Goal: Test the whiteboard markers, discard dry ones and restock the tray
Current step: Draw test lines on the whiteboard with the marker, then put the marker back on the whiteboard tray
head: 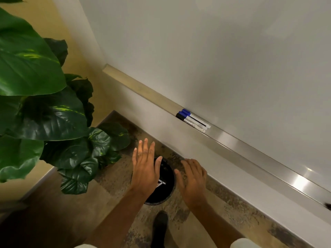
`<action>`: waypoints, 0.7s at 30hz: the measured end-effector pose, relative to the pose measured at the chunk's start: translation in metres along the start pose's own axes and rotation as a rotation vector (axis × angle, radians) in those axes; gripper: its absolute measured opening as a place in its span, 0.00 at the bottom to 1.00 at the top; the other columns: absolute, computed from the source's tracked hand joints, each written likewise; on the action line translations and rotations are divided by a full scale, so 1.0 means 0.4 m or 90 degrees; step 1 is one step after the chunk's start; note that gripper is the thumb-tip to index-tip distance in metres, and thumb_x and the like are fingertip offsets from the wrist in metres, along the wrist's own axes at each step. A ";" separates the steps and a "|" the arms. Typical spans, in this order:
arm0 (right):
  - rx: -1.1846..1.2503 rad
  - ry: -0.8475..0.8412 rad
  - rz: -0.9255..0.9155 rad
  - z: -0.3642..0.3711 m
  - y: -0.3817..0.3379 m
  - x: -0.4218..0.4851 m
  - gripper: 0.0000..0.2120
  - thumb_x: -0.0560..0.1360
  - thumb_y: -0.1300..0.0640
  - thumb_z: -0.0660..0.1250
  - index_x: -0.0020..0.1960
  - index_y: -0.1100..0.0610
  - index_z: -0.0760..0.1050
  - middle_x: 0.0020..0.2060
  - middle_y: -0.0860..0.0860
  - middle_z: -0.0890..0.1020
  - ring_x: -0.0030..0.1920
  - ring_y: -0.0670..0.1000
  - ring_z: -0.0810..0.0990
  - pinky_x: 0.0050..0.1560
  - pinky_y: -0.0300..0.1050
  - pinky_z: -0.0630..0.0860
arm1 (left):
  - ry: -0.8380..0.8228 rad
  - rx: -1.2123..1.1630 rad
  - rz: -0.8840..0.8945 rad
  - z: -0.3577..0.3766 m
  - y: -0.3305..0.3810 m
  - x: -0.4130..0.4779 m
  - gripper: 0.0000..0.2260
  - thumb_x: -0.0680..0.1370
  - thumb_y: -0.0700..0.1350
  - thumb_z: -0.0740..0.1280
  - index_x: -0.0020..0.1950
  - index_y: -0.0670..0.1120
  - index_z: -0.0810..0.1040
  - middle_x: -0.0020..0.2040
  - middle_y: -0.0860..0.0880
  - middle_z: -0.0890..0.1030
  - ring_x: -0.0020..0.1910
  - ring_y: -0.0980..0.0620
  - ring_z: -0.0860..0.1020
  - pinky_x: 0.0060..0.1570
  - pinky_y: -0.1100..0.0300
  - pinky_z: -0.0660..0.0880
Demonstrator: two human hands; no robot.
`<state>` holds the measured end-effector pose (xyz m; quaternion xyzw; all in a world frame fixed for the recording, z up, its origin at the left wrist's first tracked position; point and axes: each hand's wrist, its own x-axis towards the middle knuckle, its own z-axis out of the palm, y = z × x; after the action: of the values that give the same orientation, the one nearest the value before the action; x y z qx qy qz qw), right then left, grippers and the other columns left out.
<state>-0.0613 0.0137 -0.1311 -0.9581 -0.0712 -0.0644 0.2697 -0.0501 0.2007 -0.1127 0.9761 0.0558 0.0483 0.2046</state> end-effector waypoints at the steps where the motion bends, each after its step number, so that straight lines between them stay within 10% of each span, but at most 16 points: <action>1: 0.001 0.007 -0.006 -0.021 0.002 0.000 0.21 0.80 0.44 0.61 0.65 0.57 0.76 0.64 0.53 0.78 0.69 0.54 0.70 0.70 0.54 0.62 | 0.001 0.000 0.007 -0.004 0.021 -0.001 0.27 0.86 0.57 0.49 0.83 0.45 0.58 0.84 0.45 0.53 0.83 0.48 0.46 0.81 0.45 0.48; 21: -0.036 0.170 0.053 -0.438 0.153 -0.061 0.23 0.80 0.43 0.61 0.71 0.53 0.70 0.73 0.51 0.69 0.75 0.52 0.61 0.75 0.55 0.56 | -0.035 0.003 0.224 -0.046 0.495 -0.042 0.30 0.86 0.61 0.46 0.84 0.46 0.50 0.84 0.44 0.45 0.83 0.48 0.41 0.81 0.43 0.46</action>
<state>-0.0897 -0.1326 -0.0176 -0.9504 0.0067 -0.1824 0.2518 -0.0513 0.0258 -0.0169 0.9721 -0.1215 0.0569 0.1924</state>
